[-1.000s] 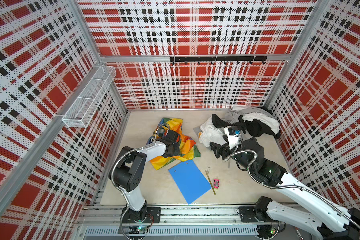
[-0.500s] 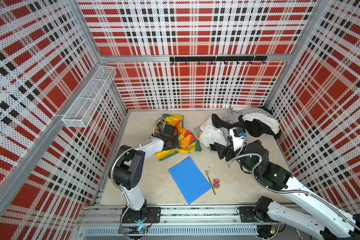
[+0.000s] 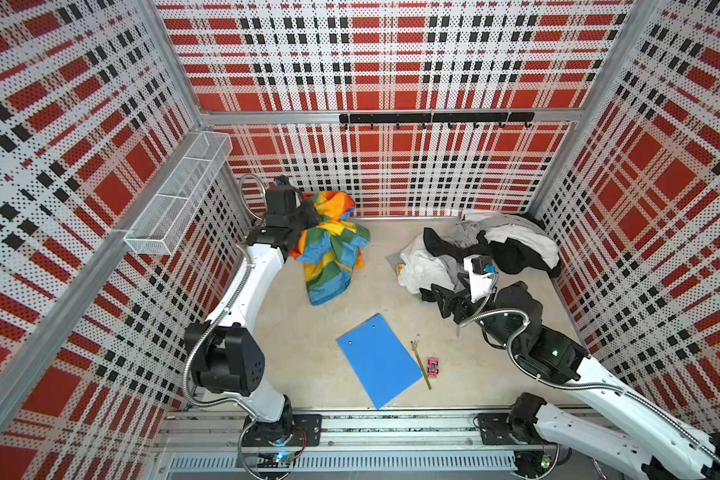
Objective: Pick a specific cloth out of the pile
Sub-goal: 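Drag the rainbow cloth with the left gripper toward the far corner and release it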
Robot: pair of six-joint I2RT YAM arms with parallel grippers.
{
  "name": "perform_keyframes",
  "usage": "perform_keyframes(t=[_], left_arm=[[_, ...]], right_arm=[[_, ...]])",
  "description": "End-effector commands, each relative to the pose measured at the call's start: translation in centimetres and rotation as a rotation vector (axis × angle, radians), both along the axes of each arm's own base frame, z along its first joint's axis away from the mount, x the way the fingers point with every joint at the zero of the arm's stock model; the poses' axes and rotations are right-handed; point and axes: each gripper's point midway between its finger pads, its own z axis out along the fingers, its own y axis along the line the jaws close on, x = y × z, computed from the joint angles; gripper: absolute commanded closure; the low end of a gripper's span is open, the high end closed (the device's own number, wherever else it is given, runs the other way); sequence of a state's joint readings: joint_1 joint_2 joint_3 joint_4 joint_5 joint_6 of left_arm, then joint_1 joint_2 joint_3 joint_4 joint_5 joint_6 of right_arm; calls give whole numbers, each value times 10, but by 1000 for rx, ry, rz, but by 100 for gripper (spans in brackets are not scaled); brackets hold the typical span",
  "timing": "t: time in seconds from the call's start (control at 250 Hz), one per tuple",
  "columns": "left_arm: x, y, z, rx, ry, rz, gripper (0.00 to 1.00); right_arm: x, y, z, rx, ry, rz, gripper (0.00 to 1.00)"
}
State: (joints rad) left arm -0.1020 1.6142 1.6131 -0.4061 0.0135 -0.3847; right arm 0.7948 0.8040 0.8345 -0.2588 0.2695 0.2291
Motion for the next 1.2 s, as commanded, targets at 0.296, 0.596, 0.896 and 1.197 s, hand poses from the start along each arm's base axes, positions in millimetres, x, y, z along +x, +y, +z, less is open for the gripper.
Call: perform_keyframes(t=[0.296,0.596,0.896,1.197], left_arm=[[-6,17,10,284,-151,133,100],[-12,8,-101,262,18,150,100],[20,29,-167,247,181,140,100],[6,26,-252,154,394,89,85]], right_arm=[[-2,-6,7,46,-15,-17,15],[-3,-6,9,39,-15,-14,15],[-3,-5,10,46,-16,-9,15],[-4,-8,13,46,-20,-18,15]])
